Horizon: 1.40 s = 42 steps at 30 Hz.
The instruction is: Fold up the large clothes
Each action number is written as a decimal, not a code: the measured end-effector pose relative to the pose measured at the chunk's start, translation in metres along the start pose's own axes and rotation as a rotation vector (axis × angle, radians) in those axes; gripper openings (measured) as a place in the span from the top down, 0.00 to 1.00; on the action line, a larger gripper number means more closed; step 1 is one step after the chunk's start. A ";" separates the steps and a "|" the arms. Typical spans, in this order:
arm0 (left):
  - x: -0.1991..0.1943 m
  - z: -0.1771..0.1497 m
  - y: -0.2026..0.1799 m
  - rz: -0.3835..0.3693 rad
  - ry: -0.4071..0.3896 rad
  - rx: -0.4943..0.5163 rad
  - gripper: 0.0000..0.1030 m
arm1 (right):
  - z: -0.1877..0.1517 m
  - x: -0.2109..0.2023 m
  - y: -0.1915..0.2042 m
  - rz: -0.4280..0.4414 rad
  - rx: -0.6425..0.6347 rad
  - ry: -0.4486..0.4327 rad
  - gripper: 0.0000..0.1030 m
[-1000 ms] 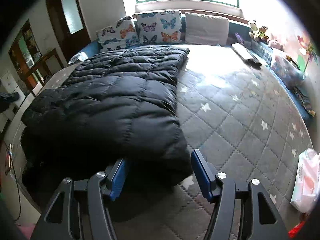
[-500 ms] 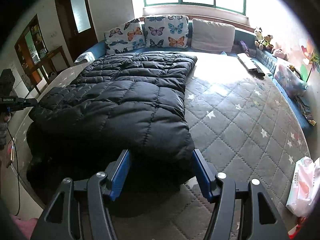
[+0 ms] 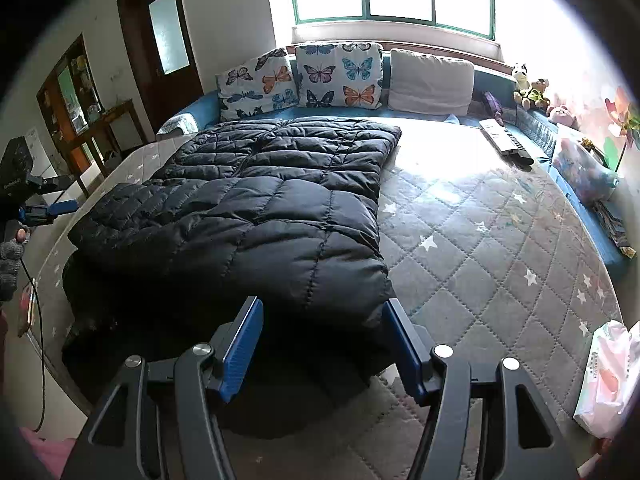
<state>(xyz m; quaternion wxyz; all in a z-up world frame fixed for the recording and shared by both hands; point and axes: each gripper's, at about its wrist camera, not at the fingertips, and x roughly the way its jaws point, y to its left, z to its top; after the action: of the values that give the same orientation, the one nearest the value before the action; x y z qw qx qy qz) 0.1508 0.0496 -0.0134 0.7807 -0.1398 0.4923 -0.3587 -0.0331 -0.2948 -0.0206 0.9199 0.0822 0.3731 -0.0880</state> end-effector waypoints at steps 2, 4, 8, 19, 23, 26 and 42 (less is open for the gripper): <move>0.007 0.000 0.001 0.015 0.024 -0.017 0.23 | 0.000 0.000 0.000 0.002 0.001 -0.003 0.34; 0.014 0.000 0.004 0.030 0.051 -0.023 0.25 | 0.000 0.000 0.002 0.005 0.000 -0.007 0.35; 0.034 -0.003 0.013 0.123 0.083 -0.028 0.25 | -0.002 0.001 0.001 0.001 -0.001 -0.004 0.35; 0.034 -0.017 -0.007 0.131 0.031 0.065 0.88 | -0.003 0.002 -0.003 -0.017 0.003 0.001 0.35; -0.015 -0.003 -0.032 0.120 -0.120 0.130 0.88 | 0.009 -0.010 0.007 -0.003 -0.035 -0.033 0.35; -0.022 0.001 -0.035 0.157 -0.132 0.165 0.88 | 0.023 -0.017 0.016 0.041 -0.055 -0.078 0.34; 0.028 -0.026 0.038 0.220 0.006 0.036 0.85 | 0.017 0.078 0.038 0.119 -0.084 0.079 0.34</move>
<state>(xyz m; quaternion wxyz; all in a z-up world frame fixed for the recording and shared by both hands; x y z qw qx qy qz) 0.1518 0.0600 -0.0663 0.8163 -0.0696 0.5004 -0.2800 0.0419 -0.2695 -0.0595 0.9108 0.0687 0.4068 -0.0141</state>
